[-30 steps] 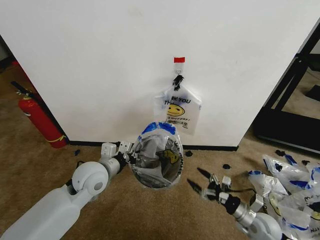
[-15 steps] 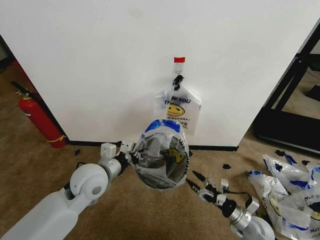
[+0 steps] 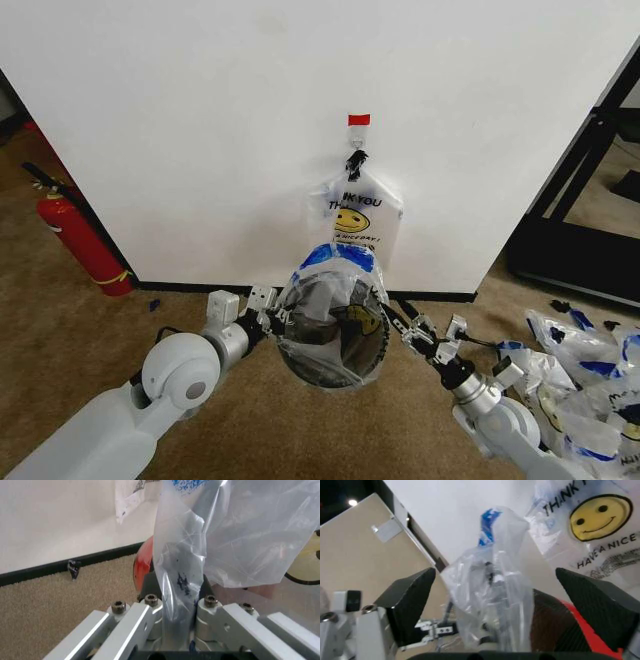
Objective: Pick up the garbage bag from the wall and place it over the trash bin.
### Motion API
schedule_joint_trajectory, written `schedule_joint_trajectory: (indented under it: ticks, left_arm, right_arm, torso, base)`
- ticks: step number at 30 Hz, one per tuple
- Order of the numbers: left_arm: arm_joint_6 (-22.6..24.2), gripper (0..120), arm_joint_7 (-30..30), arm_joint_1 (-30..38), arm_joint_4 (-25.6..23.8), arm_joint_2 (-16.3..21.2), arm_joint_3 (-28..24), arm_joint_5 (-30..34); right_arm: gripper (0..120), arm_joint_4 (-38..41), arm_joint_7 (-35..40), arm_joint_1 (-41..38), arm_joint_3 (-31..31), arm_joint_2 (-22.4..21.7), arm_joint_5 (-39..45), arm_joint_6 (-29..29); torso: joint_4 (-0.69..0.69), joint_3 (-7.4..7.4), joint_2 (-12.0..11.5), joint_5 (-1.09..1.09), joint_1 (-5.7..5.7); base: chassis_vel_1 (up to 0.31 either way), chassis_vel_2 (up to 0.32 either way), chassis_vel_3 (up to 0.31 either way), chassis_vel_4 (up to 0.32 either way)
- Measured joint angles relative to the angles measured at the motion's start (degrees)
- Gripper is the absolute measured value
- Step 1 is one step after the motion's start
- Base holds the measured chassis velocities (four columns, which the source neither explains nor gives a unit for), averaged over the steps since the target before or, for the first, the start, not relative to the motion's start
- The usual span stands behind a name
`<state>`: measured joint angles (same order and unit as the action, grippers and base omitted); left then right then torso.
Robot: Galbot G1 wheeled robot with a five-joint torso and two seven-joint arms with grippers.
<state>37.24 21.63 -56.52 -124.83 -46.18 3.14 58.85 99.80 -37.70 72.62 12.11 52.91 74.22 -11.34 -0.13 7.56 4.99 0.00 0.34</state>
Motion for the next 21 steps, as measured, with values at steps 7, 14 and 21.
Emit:
schedule_joint_trajectory:
  ticks: [7,14,21]
  left_arm:
    - [0.0,5,-0.1,0.3,-0.2,0.1,0.0,0.0]
    - [0.1,5,-0.1,0.5,-0.4,0.0,-0.3,0.1]
    - [0.2,5,-0.2,0.5,-1.0,0.1,-0.2,0.2]
  right_arm:
    - [68,-0.3,2.1,-0.8,-0.4,0.1,-0.2,0.0]
    - [43,-0.7,2.1,-0.5,-0.1,0.0,-0.7,0.0]
    - [15,-1.0,2.0,-0.3,0.1,0.0,-1.2,0.0]
  torso:
    - [0.00,0.00,0.0,0.00,0.00]
    - [0.00,0.00,0.0,0.00,0.00]
    - [0.00,0.00,0.0,0.00,0.00]
  base:
    - [0.000,0.000,0.000,0.000]
    - [0.000,0.000,0.000,0.000]
    - [0.000,0.000,0.000,0.000]
